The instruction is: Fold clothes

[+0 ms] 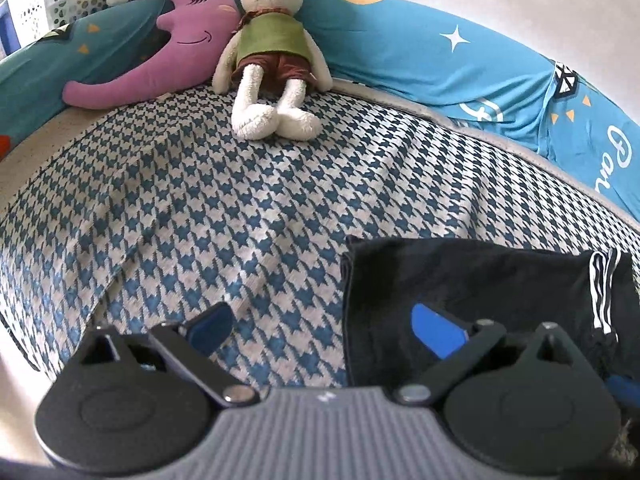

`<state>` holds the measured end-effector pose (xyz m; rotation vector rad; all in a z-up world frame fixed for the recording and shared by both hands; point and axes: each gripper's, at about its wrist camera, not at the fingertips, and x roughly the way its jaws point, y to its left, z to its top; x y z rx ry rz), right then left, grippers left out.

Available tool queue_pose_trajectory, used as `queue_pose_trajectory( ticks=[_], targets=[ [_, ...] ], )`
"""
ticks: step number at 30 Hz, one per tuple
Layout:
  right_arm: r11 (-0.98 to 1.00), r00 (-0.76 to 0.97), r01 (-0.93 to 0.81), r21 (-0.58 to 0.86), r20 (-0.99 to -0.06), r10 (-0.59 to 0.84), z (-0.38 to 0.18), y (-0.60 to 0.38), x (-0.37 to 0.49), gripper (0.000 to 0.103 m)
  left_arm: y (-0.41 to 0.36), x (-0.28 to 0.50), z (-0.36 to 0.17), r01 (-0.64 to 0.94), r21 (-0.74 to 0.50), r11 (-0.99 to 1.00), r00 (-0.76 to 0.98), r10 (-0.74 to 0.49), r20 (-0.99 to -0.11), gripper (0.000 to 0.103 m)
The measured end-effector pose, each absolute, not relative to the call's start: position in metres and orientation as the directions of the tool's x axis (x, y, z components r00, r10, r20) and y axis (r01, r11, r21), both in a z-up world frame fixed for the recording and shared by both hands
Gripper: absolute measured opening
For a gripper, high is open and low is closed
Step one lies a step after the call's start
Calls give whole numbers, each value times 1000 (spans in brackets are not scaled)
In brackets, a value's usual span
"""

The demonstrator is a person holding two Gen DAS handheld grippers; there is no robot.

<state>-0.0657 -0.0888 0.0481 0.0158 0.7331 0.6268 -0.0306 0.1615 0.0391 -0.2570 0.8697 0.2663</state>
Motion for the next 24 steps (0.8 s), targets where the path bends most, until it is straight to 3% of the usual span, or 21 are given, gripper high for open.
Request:
queue_pose_trajectory(
  ticks=[9, 14, 18, 21, 24],
  targets=[
    [680, 445, -702, 210, -616, 650, 37, -31, -93, 24, 162, -31, 34, -322, -120, 939, 608, 108, -786, 91],
    [651, 428, -738, 176, -624, 654, 26, -7, -100, 25, 164, -34, 32, -326, -121, 938, 603, 107, -790, 92],
    [624, 374, -765, 158, -680, 631, 9, 7, -100, 25, 165, -35, 31, -326, -115, 938, 602, 112, -790, 92],
    [605, 364, -787, 122, -700, 614, 4, 11, -107, 32, 166, -34, 30, -329, -116, 937, 599, 112, -793, 93],
    [585, 362, -805, 100, -698, 618, 8, 13, -113, 33, 168, -34, 31, -338, -125, 933, 599, 111, -793, 93]
  ],
)
